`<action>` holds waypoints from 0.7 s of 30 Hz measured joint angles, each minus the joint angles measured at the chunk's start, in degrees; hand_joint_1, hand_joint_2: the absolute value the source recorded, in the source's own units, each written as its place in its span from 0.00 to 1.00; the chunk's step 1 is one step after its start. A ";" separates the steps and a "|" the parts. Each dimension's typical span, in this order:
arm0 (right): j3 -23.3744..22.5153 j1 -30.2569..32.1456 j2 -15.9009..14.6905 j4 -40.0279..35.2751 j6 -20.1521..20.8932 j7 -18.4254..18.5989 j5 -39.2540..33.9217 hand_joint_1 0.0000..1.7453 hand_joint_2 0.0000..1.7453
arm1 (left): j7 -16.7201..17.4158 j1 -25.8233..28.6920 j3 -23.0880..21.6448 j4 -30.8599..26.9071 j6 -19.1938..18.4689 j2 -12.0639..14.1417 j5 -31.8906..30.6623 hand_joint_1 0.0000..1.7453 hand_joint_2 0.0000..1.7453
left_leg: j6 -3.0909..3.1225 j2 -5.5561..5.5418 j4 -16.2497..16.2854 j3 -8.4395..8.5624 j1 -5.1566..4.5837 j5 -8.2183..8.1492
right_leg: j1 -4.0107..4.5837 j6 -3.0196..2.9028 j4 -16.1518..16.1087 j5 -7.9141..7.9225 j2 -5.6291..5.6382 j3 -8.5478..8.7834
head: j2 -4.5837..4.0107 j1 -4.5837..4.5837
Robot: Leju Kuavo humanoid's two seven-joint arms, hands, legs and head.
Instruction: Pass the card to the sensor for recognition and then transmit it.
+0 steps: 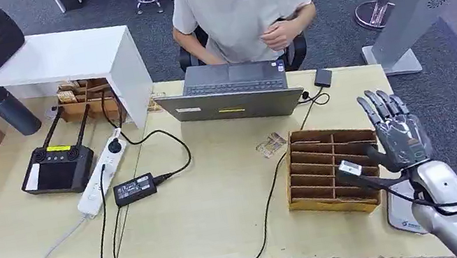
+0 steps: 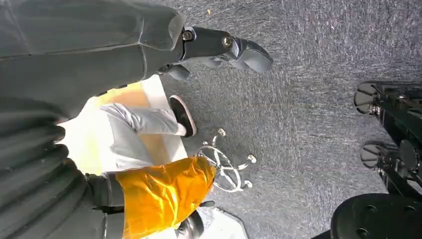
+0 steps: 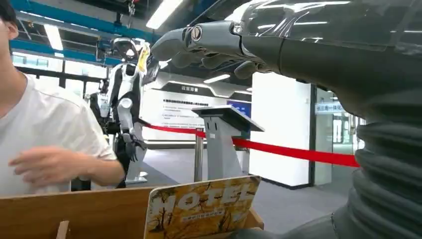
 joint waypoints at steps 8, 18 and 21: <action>-0.11 0.18 -0.15 0.13 0.15 -0.15 0.15 0.00 1.00 | 0.28 0.01 0.00 -0.13 -0.33 -0.11 0.35 0.00 1.00 | 0.00 -0.01 0.00 -0.01 0.00 0.00 | -0.01 0.00 0.00 0.00 -0.01 0.00 | 0.00 -0.02; -0.17 0.31 -0.20 0.13 0.00 -0.22 0.15 0.98 1.00 | 0.42 0.02 0.00 -0.31 -0.42 -0.26 0.37 0.00 1.00 | 0.00 -0.01 0.00 -0.02 0.00 0.00 | 0.00 0.00 0.00 -0.01 0.00 -0.03 | 0.00 -0.02; -0.20 0.51 -0.31 0.13 0.02 -0.28 -0.04 1.00 1.00 | 0.42 0.04 0.00 -0.35 -0.42 -0.28 0.52 0.00 1.00 | 0.00 -0.01 0.00 -0.04 0.00 0.00 | 0.00 0.00 0.00 -0.01 0.00 -0.03 | 0.00 0.00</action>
